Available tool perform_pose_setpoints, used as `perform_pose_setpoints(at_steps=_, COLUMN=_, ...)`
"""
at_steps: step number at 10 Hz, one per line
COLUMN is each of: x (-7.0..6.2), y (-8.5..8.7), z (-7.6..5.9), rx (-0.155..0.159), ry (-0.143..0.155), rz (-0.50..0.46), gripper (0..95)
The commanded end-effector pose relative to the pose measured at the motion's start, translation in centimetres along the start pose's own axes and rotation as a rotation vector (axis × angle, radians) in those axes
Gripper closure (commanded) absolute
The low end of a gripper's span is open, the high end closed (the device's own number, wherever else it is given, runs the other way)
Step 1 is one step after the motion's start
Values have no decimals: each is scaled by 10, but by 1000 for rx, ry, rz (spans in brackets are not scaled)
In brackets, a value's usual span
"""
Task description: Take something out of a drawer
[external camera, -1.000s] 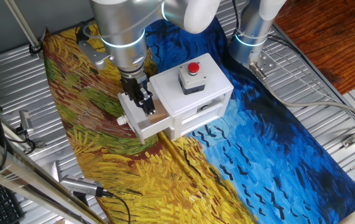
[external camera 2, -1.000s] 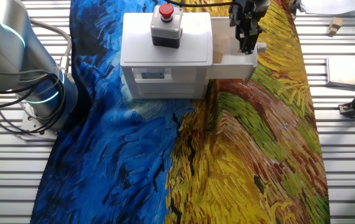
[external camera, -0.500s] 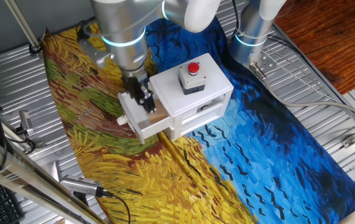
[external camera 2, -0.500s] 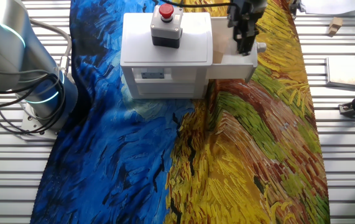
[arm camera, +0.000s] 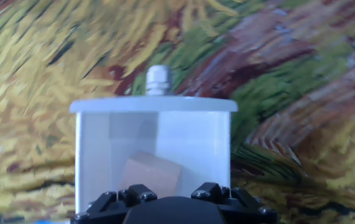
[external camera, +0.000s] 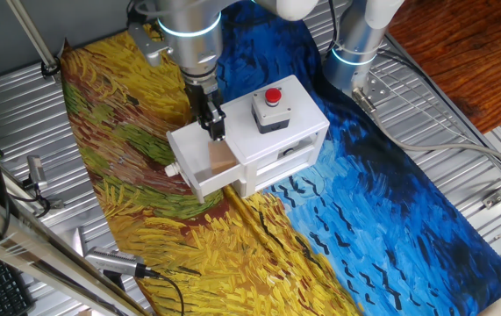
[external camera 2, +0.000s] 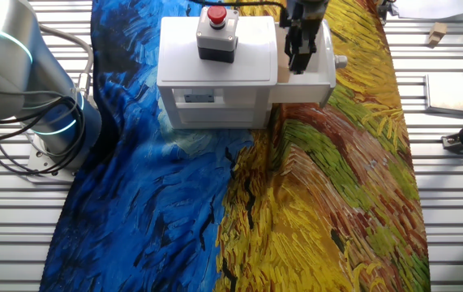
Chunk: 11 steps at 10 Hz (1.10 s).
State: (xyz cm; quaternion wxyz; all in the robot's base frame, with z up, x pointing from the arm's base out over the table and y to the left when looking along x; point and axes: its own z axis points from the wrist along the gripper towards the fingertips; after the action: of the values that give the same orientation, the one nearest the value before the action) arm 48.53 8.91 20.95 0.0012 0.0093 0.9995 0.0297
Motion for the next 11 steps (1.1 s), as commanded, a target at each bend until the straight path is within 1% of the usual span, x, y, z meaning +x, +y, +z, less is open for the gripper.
perform_pose_setpoints(at_steps=1, x=-4, y=1, z=-4, rx=62, ry=1, rz=-208, gripper=380)
perform_pose_setpoints(at_steps=3, x=-6, y=3, z=-1, rx=58, ry=8, rz=-120, gripper=380)
perform_pose_setpoints(at_steps=4, x=-7, y=3, z=0, rx=52, ry=4, rz=-87, gripper=380)
perform_pose_setpoints(at_steps=5, x=-8, y=4, z=1, rx=41, ry=-2, rz=-61, gripper=190)
perform_pose_setpoints(at_steps=7, x=-9, y=5, z=3, rx=30, ry=-10, rz=-24, gripper=190)
perform_pose_setpoints(at_steps=9, x=-9, y=6, z=2, rx=31, ry=-7, rz=-40, gripper=190)
perform_pose_setpoints(at_steps=10, x=-9, y=6, z=2, rx=32, ry=-2, rz=-70, gripper=190)
perform_pose_setpoints(at_steps=11, x=-8, y=6, z=2, rx=38, ry=0, rz=-127, gripper=190)
